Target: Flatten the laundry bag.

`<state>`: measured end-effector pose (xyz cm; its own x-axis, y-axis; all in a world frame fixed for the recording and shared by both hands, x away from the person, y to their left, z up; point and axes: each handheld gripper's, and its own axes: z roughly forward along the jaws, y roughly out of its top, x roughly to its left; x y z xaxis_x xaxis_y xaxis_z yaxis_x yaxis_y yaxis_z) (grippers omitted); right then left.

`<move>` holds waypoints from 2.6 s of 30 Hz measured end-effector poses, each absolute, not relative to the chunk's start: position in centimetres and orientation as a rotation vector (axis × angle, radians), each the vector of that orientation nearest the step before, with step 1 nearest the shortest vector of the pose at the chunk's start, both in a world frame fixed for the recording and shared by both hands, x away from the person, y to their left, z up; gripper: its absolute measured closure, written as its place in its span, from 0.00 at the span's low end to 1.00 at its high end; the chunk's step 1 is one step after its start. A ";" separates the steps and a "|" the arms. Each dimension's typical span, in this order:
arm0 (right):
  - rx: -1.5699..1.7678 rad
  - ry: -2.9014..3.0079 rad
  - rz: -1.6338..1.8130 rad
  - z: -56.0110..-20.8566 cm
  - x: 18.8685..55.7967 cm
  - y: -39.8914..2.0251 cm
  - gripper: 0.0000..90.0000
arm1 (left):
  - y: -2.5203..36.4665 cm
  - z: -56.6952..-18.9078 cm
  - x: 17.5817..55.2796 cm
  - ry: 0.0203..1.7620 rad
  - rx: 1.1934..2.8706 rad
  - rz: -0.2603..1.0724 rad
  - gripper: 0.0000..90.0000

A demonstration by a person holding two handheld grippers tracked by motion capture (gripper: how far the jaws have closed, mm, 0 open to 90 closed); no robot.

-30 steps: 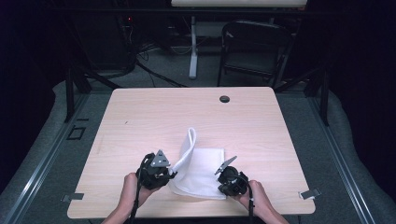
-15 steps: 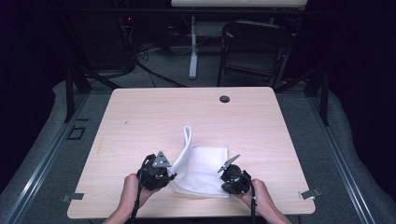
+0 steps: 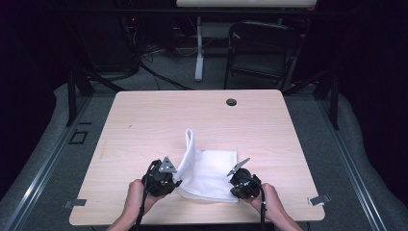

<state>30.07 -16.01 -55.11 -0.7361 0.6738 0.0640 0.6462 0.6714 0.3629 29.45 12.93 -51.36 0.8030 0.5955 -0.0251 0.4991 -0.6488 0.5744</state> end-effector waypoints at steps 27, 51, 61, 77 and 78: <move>1.120 2.803 0.581 -55.1 30.5 -16.7 1.00 | 14.2 -51.4 30.0 0.854 2.471 0.163 0.75; 1.120 2.796 0.618 -54.8 30.8 -17.3 0.93 | 15.9 -50.4 29.5 0.877 2.373 0.218 0.26; 1.159 2.783 0.702 -53.8 30.9 -17.6 0.43 | 12.1 -52.5 30.6 0.742 2.463 0.120 0.23; 1.173 2.748 0.767 -53.4 30.9 -18.1 0.35 | 6.5 -54.9 31.1 0.460 2.641 0.037 0.53; 1.173 2.748 0.767 -53.4 30.9 -18.1 0.35 | 6.4 -55.0 31.1 0.454 2.647 0.033 0.53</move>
<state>30.89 -18.15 -53.36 -0.7097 0.6909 0.1382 0.6627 0.5878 0.4640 31.14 6.41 -54.99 0.9454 0.3219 -0.0513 0.3110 -0.8436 0.4378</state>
